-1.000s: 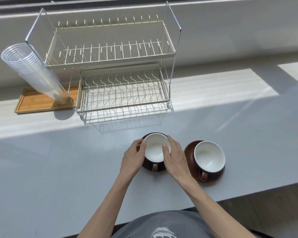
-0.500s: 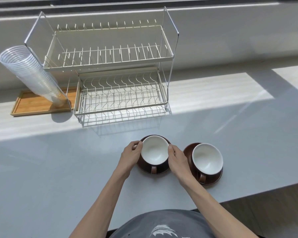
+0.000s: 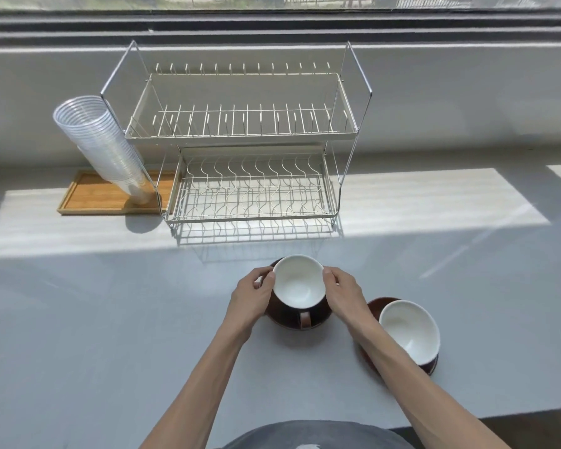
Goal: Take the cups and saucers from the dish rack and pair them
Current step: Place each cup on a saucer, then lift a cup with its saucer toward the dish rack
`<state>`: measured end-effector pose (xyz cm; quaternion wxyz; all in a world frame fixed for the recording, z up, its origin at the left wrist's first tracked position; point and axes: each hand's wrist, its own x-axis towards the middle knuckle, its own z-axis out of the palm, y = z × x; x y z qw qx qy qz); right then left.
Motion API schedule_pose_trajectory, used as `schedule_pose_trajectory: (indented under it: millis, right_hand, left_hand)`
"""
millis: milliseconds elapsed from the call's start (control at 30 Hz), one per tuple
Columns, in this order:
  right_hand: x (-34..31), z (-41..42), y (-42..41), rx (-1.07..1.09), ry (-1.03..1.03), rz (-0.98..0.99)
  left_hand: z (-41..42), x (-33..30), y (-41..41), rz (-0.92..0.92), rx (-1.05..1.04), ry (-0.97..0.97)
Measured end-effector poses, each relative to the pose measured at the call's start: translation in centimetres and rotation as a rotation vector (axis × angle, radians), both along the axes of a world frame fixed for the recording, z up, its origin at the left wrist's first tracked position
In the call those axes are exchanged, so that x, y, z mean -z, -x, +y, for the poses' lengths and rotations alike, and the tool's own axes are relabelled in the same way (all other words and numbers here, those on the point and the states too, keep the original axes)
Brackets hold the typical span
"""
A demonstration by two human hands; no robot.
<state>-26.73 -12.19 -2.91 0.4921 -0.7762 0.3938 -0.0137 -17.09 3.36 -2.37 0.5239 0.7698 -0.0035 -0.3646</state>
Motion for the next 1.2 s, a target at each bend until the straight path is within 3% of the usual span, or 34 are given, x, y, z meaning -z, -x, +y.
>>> schedule_pose_trajectory:
  millis: [600,1200]
  right_hand:
    - [-3.3,-6.4,-11.5,0.010,-0.030,-0.092]
    - [-0.9,-12.7,-22.9,0.101,0.072,-0.041]
  left_hand:
    - [-5.7,-4.2,-10.8,-0.073,-0.079,0.048]
    - [-14.1,-1.3,-21.6,-0.072,-0.182,0.031]
